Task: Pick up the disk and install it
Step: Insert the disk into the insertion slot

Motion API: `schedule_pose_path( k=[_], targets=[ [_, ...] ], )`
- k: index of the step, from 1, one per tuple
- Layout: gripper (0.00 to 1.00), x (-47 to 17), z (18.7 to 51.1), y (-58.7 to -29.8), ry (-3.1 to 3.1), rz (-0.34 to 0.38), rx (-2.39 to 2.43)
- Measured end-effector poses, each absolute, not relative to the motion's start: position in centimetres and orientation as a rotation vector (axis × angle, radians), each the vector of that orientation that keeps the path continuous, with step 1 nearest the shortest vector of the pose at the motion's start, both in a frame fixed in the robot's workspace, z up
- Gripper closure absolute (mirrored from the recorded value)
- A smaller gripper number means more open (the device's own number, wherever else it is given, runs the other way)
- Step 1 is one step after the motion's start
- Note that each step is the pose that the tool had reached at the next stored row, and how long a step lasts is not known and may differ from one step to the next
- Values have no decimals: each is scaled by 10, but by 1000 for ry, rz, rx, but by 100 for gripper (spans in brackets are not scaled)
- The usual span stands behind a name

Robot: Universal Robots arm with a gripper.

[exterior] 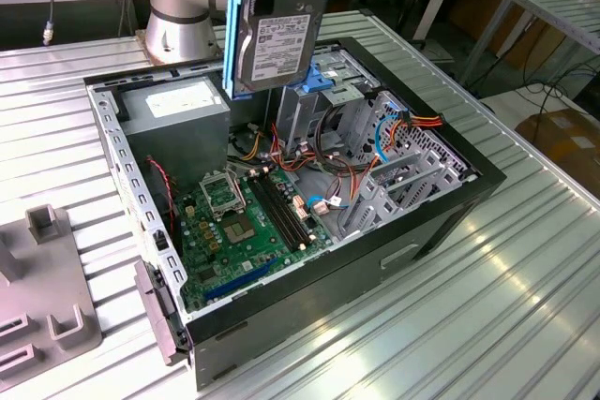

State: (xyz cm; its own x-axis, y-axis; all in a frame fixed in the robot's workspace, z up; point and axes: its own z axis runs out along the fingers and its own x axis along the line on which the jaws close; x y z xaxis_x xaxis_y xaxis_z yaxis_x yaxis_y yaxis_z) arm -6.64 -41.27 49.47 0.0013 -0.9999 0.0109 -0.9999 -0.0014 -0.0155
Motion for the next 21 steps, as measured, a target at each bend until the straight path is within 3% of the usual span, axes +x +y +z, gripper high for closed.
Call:
schedule_pose_path(
  k=[21],
  targets=[
    [63,-37,494,-419,2220,-34,-2223]
  ],
)
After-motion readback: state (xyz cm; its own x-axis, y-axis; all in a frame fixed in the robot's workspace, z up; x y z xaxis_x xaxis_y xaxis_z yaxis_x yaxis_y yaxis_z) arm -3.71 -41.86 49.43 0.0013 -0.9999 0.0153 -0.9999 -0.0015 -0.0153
